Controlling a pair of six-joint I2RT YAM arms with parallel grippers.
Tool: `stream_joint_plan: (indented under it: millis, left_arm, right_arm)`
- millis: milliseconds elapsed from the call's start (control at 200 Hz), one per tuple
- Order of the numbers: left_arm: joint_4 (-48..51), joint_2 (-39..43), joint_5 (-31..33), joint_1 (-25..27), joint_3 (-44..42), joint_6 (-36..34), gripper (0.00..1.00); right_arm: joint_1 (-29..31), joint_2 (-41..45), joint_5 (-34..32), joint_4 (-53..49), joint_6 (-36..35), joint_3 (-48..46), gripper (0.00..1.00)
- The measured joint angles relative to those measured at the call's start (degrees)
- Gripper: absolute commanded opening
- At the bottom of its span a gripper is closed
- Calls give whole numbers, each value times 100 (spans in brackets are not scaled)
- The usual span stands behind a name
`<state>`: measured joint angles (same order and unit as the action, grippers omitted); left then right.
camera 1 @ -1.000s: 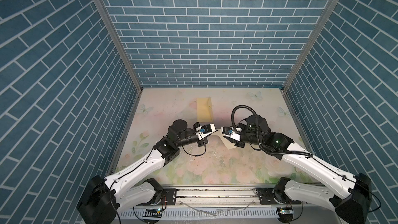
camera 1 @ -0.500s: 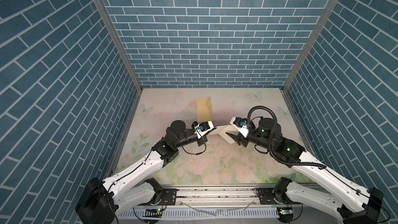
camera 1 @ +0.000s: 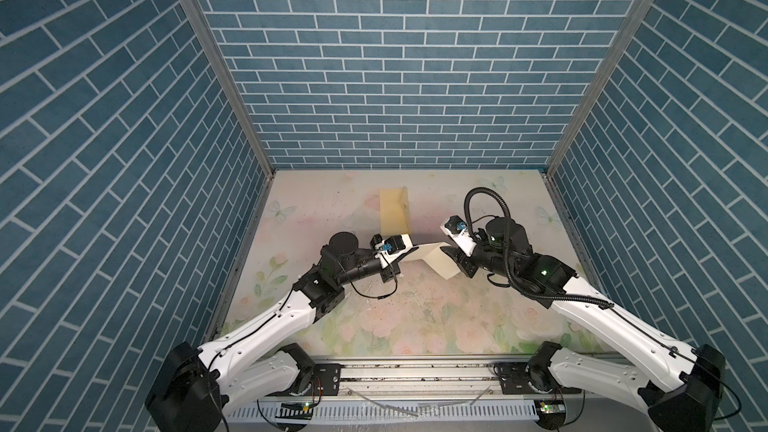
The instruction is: Place the letter into the envelope and seal it
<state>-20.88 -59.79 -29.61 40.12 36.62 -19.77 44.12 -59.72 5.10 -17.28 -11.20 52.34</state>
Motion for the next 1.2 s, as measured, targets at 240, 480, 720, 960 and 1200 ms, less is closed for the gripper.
stream_joint_plan:
  millis: [240, 480, 720, 960, 1200]
  left_arm:
    - [0, 0, 2, 0, 0, -13, 0]
    - [-2, 0, 4, 0, 0, -15, 0]
    - [4, -28, 109, 0, 0, -15, 0]
    - [2, -26, 297, 0, 0, -24, 0]
    - [2, -24, 411, 0, 0, -39, 0]
  right_arm:
    - [-269, -2, 201, -66, 197, 0, 14]
    - [-407, -42, 476, -72, 345, 0, 0]
    - [-433, -146, 634, -76, 348, 0, 10]
    - [-505, -138, 654, -186, 321, 0, 21]
    - [-564, -48, 675, -341, 319, 0, 16]
